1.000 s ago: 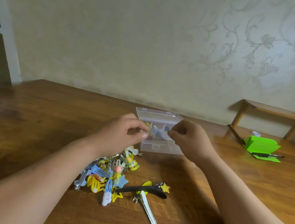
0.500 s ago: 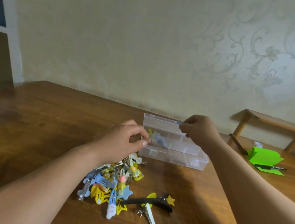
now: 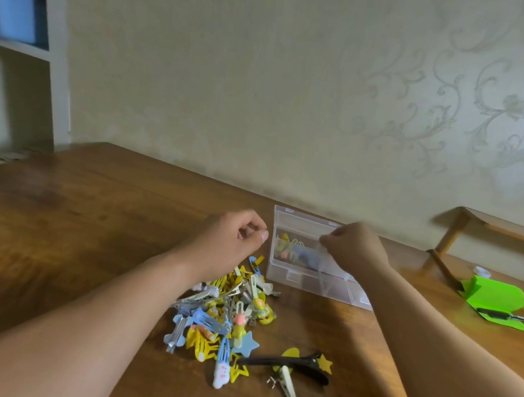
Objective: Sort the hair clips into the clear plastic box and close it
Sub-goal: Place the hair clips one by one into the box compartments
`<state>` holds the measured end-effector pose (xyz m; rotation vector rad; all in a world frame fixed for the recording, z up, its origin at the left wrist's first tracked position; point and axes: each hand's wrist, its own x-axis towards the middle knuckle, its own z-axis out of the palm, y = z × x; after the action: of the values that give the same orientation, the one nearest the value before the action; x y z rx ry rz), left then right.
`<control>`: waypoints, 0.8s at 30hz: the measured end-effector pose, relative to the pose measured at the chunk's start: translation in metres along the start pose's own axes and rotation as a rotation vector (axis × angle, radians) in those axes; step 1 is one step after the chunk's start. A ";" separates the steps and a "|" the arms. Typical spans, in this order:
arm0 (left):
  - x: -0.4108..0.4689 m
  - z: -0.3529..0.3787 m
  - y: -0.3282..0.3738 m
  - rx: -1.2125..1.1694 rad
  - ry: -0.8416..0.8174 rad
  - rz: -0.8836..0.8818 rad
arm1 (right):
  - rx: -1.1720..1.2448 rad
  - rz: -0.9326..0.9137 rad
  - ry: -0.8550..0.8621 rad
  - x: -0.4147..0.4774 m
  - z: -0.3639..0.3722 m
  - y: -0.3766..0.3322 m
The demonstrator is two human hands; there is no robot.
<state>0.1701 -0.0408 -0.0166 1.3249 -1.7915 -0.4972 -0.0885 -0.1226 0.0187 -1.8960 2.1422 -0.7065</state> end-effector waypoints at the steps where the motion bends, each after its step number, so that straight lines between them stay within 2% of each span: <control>1: 0.001 -0.003 -0.001 -0.028 0.016 -0.010 | 0.049 -0.039 0.053 -0.010 -0.003 -0.001; 5: 0.004 -0.010 -0.003 -0.083 0.079 -0.061 | 0.237 -0.246 0.189 -0.063 -0.016 -0.010; 7: 0.004 -0.010 -0.003 -0.077 0.078 -0.084 | 0.295 -0.375 0.178 -0.085 -0.022 -0.017; 11: 0.003 -0.013 -0.009 -0.112 0.100 -0.134 | 0.241 -0.604 -0.174 -0.112 -0.026 -0.031; 13: 0.002 -0.013 -0.012 -0.143 0.119 -0.168 | 0.186 -0.634 -0.332 -0.120 -0.019 -0.037; 15: 0.001 -0.013 -0.014 -0.151 0.127 -0.183 | 0.096 -0.635 -0.416 -0.125 -0.010 -0.039; 18: -0.001 -0.011 -0.012 -0.132 0.116 -0.179 | -0.016 -0.673 -0.408 -0.129 -0.005 -0.039; 24: 0.000 -0.010 -0.012 -0.142 0.101 -0.195 | 0.021 -0.678 -0.349 -0.124 -0.005 -0.037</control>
<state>0.1857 -0.0434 -0.0199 1.4067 -1.5242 -0.6403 -0.0384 -0.0036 0.0199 -2.5215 1.2716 -0.4391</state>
